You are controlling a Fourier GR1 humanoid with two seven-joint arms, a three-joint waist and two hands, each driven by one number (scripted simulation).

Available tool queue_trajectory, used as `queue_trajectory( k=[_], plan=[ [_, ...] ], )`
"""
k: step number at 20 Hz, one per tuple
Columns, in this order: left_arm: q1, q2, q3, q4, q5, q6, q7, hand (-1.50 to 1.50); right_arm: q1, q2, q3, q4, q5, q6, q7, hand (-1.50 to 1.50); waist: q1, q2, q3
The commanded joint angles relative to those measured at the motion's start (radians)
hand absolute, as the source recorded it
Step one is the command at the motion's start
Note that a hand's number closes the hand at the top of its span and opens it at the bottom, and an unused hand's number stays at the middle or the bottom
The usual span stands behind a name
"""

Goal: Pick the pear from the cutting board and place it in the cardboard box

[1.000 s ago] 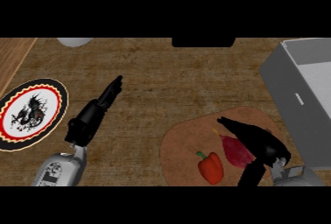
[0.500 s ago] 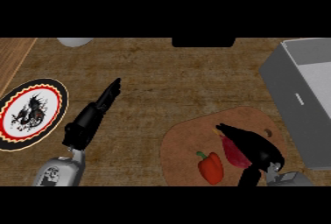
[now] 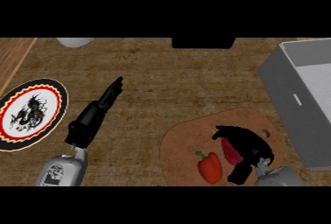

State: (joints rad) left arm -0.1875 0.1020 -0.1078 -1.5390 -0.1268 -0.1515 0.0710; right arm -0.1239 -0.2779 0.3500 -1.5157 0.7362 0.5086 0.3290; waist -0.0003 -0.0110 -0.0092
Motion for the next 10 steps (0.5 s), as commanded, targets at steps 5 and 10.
queue_trajectory(
  k=[5, 10],
  plan=[
    [-0.04, 0.002, 0.042, 0.08, -0.013, -0.009, -0.034, 0.0, 0.016, -0.003, 0.004, 0.041, 0.071, -0.032, -0.092, 1.5, -0.002, 0.012, 0.009],
    [0.008, -0.037, -0.013, 0.01, -0.05, 0.02, 0.009, 0.0, 0.103, -0.13, -0.02, -0.039, 0.131, -0.156, -0.253, 1.5, -0.009, 0.009, 0.009]
  ],
)
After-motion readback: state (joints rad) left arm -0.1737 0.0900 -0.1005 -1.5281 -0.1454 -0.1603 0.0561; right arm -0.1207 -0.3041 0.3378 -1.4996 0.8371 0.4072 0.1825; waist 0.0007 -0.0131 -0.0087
